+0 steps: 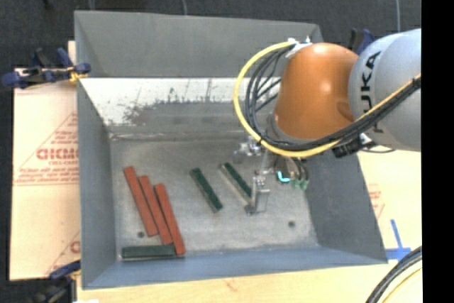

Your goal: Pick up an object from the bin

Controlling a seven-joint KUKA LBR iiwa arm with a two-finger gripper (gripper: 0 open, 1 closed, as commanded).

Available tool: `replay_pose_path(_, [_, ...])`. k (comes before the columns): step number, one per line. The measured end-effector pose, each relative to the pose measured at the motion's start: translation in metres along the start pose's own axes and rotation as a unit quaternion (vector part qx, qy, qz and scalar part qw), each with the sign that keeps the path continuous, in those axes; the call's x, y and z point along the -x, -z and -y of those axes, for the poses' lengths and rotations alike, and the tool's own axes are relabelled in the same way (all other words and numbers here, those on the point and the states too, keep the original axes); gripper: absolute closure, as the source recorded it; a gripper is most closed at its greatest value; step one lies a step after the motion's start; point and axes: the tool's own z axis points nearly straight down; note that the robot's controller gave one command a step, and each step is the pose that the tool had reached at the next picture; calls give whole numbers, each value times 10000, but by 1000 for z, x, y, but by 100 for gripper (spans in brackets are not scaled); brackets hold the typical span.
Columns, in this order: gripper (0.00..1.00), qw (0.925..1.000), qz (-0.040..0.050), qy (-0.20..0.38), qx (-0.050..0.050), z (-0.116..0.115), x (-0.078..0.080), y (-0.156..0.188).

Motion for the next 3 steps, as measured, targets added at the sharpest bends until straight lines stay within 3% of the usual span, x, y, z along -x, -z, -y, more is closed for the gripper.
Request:
replay_pose_path(1, [0,10000,37,-3,1,0,2,4])
replay_pose_path(2, [0,9995,62,-306,9,-39,11,-73])
replay_pose_path(3, [0,9990,57,-447,12,-46,24,-127])
